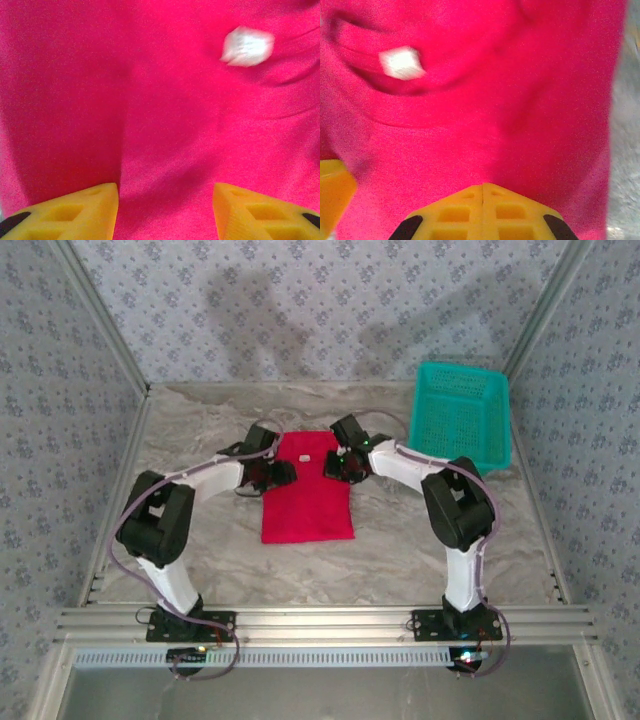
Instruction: Fold the inside-out t-shirt
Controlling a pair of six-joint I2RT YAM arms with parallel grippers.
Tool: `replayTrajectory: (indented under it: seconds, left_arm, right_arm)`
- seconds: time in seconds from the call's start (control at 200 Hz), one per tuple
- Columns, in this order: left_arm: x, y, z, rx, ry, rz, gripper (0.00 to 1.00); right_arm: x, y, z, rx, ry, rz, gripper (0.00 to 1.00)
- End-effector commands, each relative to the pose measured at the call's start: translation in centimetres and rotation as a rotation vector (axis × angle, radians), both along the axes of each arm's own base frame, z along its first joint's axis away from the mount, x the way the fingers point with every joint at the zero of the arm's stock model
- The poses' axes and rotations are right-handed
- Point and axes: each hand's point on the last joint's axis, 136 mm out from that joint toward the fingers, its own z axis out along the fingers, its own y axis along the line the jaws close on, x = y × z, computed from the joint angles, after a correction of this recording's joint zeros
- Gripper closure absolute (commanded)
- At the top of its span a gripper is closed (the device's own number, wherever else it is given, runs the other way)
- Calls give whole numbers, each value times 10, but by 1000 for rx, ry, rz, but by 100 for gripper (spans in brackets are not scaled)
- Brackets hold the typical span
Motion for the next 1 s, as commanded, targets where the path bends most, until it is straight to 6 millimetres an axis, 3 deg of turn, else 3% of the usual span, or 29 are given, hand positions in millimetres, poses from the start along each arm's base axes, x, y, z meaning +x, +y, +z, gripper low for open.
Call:
replayTrajectory:
  seconds: [0.0, 0.105, 0.205, 0.28, 0.325, 0.345, 0.465, 0.555, 0.755, 0.994]
  left_arm:
    - [-11, -2, 1, -46, 15, 60, 48]
    - [-39, 1, 0, -12, 32, 87, 47]
    - [-54, 8, 18, 33, -28, 104, 41]
    - [-50, 18, 45, 73, -137, 102, 20]
    - [-43, 25, 62, 96, -209, 101, 3]
    - [-39, 27, 69, 102, -239, 95, 1]
    - [-12, 44, 92, 116, -333, 59, 0]
    - [11, 42, 101, 94, -350, -46, 1]
    - [51, 37, 86, 15, -233, -159, 20]
    - [66, 41, 63, -22, -170, -156, 20]
  right_arm:
    - [-24, -7, -26, 2, 99, -33, 94]
    - [-56, -6, -32, -16, 155, 12, 94]
    - [-69, -8, -14, -44, 123, 75, 92]
    - [-61, -12, 7, -61, 56, 100, 86]
    - [-51, -16, 19, -71, 3, 127, 78]
    - [-46, -18, 23, -76, -15, 130, 73]
    - [-12, -35, 34, -101, -85, 119, 46]
    - [12, -46, 25, -121, -88, 97, 38]
    - [50, -41, 7, -139, -69, 115, 30]
    - [76, -27, -23, -133, -37, 122, 32]
